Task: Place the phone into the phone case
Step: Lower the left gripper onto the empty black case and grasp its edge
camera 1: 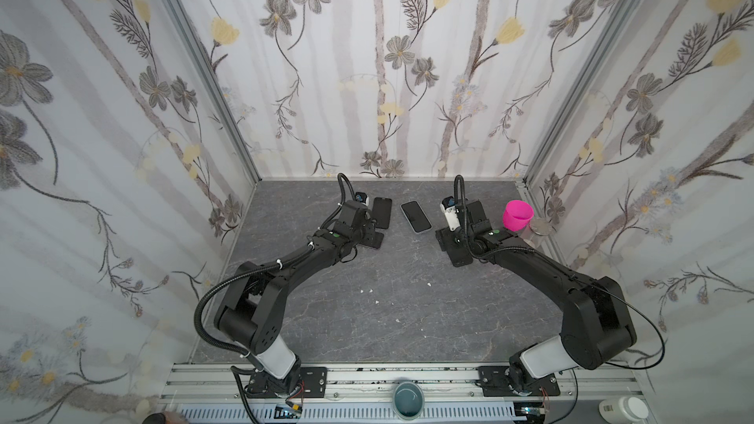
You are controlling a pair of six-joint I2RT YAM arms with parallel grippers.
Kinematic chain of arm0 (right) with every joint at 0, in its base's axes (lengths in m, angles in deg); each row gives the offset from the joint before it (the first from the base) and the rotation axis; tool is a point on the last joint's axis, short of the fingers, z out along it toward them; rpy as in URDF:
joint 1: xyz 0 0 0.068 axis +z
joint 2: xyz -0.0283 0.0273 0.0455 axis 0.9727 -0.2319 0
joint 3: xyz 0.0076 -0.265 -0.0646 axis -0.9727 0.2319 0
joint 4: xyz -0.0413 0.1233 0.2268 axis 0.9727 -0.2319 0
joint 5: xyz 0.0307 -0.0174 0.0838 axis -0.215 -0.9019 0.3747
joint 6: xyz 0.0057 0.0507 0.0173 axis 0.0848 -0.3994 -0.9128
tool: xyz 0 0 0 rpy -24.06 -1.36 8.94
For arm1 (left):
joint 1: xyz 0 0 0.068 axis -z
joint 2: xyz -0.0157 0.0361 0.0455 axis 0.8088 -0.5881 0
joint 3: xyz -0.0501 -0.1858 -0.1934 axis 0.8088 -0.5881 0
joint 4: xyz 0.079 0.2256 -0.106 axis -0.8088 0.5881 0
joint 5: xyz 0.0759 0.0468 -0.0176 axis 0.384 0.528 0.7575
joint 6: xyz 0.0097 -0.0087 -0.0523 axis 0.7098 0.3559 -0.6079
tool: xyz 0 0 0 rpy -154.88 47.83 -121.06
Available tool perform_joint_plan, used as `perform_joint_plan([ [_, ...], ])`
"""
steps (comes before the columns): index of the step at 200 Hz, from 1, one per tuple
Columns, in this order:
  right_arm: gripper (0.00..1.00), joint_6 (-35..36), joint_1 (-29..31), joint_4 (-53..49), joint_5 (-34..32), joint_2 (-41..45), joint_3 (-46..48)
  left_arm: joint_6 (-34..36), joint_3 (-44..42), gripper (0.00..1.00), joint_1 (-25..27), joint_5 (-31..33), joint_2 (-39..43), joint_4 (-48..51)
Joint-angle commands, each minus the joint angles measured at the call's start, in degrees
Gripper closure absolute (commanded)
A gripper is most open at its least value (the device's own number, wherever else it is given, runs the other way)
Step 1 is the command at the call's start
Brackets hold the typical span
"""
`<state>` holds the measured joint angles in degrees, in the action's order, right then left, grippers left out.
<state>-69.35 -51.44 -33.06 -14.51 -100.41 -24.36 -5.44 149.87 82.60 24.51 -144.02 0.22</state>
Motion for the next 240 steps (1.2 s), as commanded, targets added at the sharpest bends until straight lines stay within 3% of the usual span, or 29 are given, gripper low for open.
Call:
perform_joint_plan([
  [1, 0.26, 0.8, 0.1, 2.9, 2.5, 1.1, 0.3, -0.9, 6.0, 0.44, -0.9, -5.1, -6.1, 2.4],
  [40, 0.28, 0.6, 0.1, 5.1, 4.6, 2.7, 1.1, 1.1, 22.9, 0.43, -2.9, -8.6, -21.2, 11.5],
  [86, 0.28, 0.8, 0.2, 5.2, 5.2, 3.6, 2.5, 2.6, 32.1, 0.47, -5.6, -8.2, -29.7, 14.5],
  [139, 0.30, 0.7, 0.2, 5.1, 6.5, 3.0, 2.9, 7.0, 38.2, 0.60, -6.1, -9.0, -35.4, 19.1],
  [240, 0.32, 0.4, 1.2, 5.0, 7.2, 2.6, 1.9, 9.0, 38.8, 0.95, -6.1, -8.3, -37.2, 19.1],
])
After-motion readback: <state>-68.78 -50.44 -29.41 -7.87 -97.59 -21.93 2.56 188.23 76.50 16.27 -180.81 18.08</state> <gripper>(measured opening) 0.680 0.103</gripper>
